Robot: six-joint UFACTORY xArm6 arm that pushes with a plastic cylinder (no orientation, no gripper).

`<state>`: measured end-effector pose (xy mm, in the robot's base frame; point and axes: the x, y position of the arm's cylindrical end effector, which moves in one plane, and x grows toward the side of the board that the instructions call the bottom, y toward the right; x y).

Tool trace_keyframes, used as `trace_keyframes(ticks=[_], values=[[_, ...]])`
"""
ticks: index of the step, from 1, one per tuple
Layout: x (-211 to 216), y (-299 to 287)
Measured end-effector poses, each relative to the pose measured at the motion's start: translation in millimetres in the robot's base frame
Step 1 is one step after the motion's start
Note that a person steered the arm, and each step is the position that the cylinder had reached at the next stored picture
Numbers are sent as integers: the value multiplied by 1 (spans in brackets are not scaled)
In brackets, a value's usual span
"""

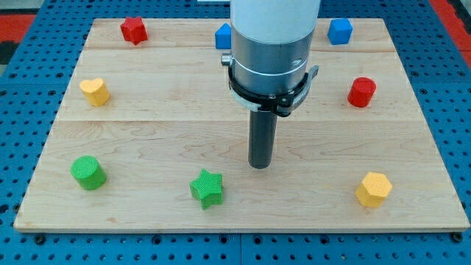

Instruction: Place your hand to the bottom of the blue cube

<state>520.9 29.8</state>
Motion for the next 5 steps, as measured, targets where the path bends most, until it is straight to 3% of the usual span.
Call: trace_keyframes(ticks=[1,3,5], values=[[0,-1],[-95,-38],[-220,79]])
